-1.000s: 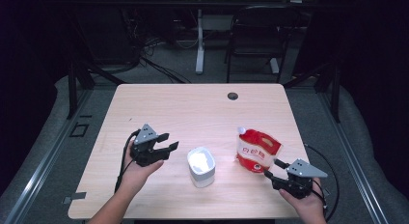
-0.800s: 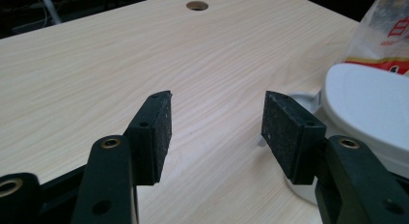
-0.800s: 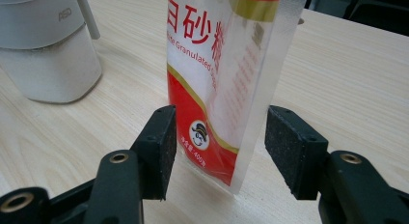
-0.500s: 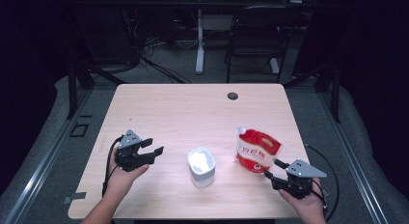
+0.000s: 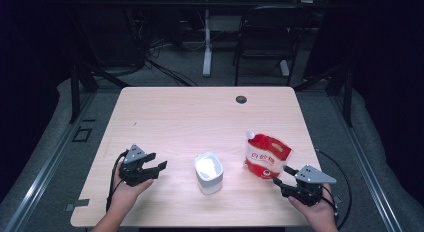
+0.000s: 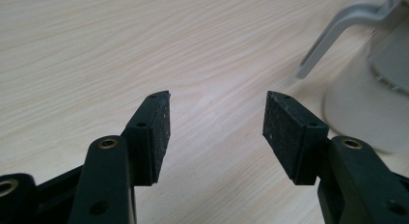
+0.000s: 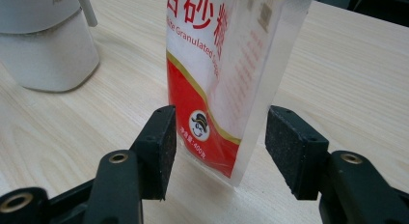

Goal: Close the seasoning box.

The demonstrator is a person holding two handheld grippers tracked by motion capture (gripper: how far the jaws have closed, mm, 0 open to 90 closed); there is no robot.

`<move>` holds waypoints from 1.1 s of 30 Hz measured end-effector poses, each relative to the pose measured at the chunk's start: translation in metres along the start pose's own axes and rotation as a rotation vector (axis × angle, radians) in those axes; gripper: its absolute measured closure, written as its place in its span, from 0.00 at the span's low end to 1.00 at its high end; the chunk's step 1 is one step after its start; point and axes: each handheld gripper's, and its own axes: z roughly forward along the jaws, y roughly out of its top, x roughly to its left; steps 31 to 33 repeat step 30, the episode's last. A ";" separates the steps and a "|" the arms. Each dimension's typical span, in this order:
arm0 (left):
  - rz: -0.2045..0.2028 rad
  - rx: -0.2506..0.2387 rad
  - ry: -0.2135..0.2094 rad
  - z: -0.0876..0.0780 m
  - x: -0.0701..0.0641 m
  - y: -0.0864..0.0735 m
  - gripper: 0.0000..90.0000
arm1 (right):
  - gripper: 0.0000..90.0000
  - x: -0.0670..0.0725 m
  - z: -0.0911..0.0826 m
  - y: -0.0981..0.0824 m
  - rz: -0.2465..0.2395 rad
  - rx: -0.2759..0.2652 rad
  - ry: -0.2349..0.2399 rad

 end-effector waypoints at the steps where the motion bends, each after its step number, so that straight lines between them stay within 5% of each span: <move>1: -0.002 0.007 -0.001 0.001 0.000 -0.002 0.48 | 0.50 0.000 0.000 0.000 0.003 0.000 0.002; 14: -0.045 -0.018 -0.025 0.006 0.005 -0.013 0.48 | 0.50 0.000 0.004 -0.003 -0.004 0.017 0.010; 33: -0.035 0.022 -0.047 0.015 0.000 -0.017 0.48 | 0.49 -0.002 0.006 -0.005 0.008 0.023 0.008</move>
